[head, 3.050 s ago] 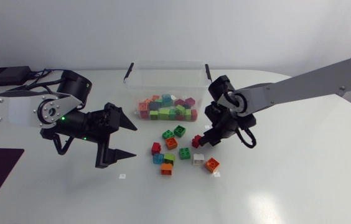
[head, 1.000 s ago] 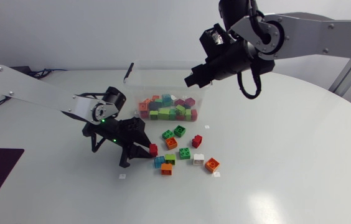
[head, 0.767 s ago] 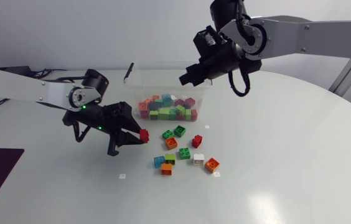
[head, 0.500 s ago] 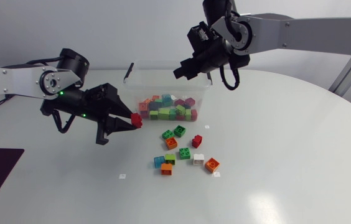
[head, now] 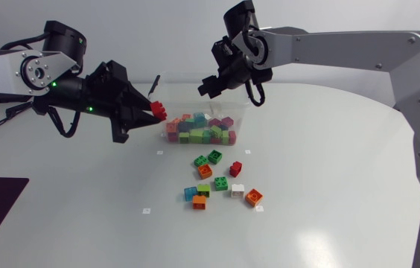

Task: Place the duplo bricks in the container

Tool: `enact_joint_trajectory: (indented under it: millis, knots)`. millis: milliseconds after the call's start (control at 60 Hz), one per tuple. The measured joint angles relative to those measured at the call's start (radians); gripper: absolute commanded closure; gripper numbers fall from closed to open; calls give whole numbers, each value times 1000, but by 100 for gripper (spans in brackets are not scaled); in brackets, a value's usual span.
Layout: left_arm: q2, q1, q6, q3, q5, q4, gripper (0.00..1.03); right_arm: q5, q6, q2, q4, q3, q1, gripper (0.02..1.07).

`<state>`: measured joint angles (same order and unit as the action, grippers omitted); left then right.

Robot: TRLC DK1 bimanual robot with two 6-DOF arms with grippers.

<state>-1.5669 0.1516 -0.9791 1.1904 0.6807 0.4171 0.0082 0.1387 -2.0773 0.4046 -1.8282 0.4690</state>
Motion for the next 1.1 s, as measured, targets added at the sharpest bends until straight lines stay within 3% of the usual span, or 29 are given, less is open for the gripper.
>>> enact_joint_trajectory:
  millis: [200, 367, 550, 983, 1100]
  knots:
    - [-6, 2, 193, 27, -8, -193, 60, 6, 3, 19, 10, 4, -11, 20]
    - [-56, 41, 316, 63, -87, -304, 60, 8, 4, 120, 10, 78, -26, 20]
    - [-171, 79, 410, 157, -122, -320, 60, 8, 19, 262, 6, 206, -34, 18]
    - [-400, 90, 538, 402, -193, -322, 58, -25, 72, 555, -12, 600, -47, 18]
    - [-433, 99, 561, 439, -218, -322, 45, -37, 89, 606, -12, 699, -47, 18]
